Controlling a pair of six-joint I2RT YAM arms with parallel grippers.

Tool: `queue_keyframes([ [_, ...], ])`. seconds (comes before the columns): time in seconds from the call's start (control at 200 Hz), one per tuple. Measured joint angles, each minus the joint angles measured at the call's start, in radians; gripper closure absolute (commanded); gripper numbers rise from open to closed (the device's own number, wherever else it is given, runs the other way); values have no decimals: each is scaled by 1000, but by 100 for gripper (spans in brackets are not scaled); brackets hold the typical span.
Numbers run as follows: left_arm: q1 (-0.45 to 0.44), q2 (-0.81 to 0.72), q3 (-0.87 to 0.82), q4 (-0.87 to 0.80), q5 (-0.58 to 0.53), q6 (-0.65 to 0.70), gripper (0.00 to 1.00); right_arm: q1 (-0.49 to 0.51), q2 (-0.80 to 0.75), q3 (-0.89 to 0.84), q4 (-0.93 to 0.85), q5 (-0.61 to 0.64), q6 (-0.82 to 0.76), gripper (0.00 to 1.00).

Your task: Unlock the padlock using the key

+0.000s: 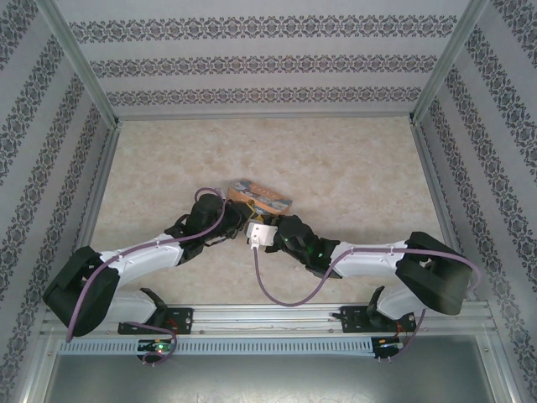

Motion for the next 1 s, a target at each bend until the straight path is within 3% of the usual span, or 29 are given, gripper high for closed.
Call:
queue_keyframes([
  [0.23,1,2,0,2,-7,0,100,6,9,0,13,11,32,100],
  [0.63,1,7,0,23,-14,-3,100,6,14,-3,40,26,124,100],
  [0.999,1,29,0,47,-10,-5,100,-3,14,-9,42,11,366,100],
])
